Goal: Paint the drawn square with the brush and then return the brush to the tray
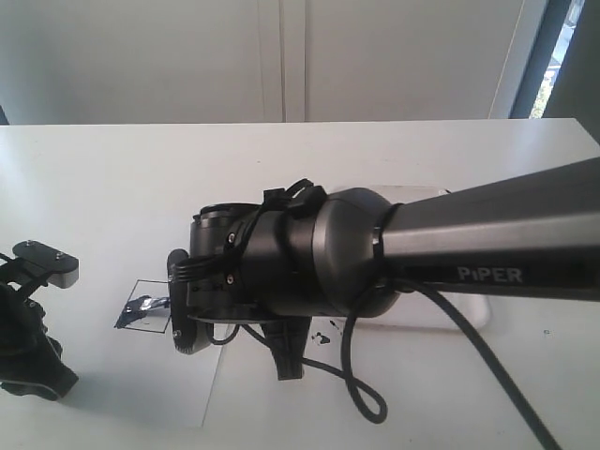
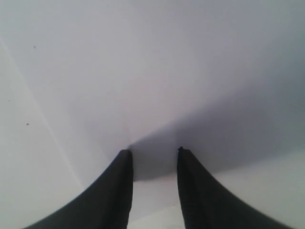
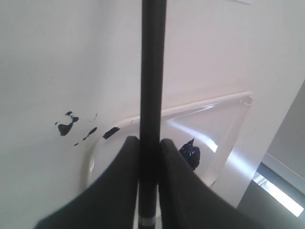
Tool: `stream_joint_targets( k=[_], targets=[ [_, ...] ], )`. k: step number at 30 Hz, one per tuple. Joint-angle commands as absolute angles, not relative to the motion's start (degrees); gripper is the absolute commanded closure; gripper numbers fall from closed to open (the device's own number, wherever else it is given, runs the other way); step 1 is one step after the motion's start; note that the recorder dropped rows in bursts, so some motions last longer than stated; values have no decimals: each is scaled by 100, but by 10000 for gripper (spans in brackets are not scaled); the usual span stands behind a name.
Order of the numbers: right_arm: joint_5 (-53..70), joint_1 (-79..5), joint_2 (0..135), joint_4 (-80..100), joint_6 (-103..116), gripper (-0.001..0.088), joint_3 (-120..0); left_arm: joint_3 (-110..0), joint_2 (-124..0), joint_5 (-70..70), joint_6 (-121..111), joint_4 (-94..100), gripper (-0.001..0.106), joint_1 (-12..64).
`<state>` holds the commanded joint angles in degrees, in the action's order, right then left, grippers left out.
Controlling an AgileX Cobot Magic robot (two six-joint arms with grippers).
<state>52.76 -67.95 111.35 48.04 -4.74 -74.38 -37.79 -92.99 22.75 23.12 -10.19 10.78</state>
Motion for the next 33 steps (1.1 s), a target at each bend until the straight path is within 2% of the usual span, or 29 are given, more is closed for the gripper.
stream_joint_targets(
  k=[33],
  targets=[
    [5182, -6623, 11215, 5221, -171, 868, -7484, -3779, -9299, 2251, 2290, -1019, 667, 1078]
  ],
)
